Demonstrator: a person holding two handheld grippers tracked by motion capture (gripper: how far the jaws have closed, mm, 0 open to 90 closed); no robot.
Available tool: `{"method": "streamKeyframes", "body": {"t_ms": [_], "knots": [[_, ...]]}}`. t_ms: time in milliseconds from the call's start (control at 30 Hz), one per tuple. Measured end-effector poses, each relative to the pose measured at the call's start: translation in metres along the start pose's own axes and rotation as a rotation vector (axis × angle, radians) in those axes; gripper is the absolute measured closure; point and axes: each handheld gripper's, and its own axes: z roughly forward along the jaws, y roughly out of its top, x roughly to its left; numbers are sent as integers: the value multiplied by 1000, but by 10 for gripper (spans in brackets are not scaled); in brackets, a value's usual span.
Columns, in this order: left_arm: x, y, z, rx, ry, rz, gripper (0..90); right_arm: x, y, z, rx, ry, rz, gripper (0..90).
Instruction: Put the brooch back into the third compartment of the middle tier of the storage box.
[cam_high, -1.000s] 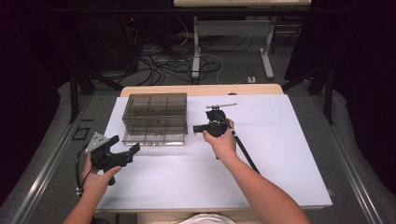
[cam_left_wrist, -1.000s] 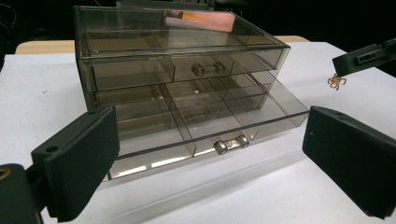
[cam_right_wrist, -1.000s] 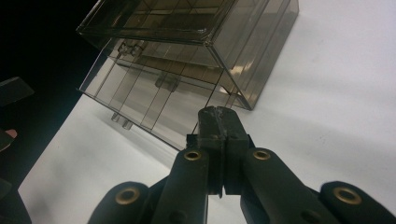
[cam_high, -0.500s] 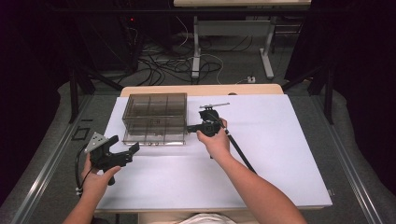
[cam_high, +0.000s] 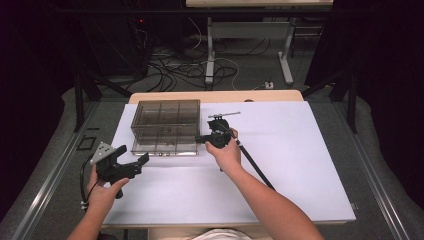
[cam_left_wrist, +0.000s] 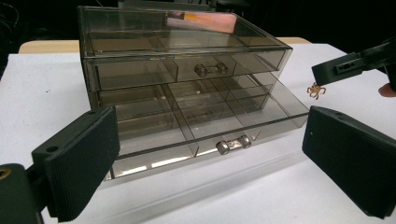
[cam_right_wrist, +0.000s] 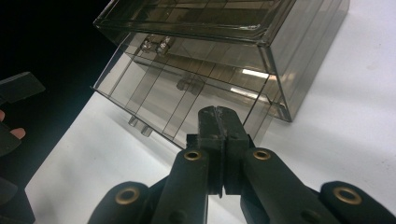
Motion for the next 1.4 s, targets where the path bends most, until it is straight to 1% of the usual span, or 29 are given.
{"method": "streamKeyframes", "body": {"t_ms": [167, 233, 267, 400, 433, 533, 600, 667, 700, 833, 1100, 1133, 1400], "knots": [[0, 0, 0, 4, 1, 1, 43, 3, 0, 3, -11, 10, -4, 898], [0, 0, 0, 3, 0, 2, 43, 4, 0, 4, -12, 7, -6, 898], [0, 0, 0, 3, 0, 1, 43, 5, 0, 5, -15, 14, -7, 897], [0, 0, 0, 3, -2, 0, 44, 9, 0, 10, -14, 15, -21, 897], [0, 0, 0, 3, -2, 1, 44, 10, 0, 10, -11, 17, -17, 898], [0, 0, 0, 3, -2, 1, 44, 10, 0, 13, -10, 10, -19, 898], [0, 0, -1, 0, -3, 1, 44, 10, 0, 14, -12, 13, -25, 898], [0, 0, -1, 0, -3, 2, 44, 11, 0, 15, -12, 11, -20, 897], [0, 0, -1, -2, -6, 2, 43, 11, 0, 15, -10, 18, -18, 898], [-1, 0, 0, 0, -8, 0, 44, 11, -1, 18, -14, 13, -28, 897], [-1, 0, 0, -1, -11, 2, 43, 12, -1, 21, -17, 18, -21, 897], [-1, 0, 0, -1, -10, 3, 44, 13, -1, 22, -16, 14, -32, 897], [-1, 0, 0, -1, -12, 2, 44, 13, -1, 23, -10, 12, -34, 897]]}}
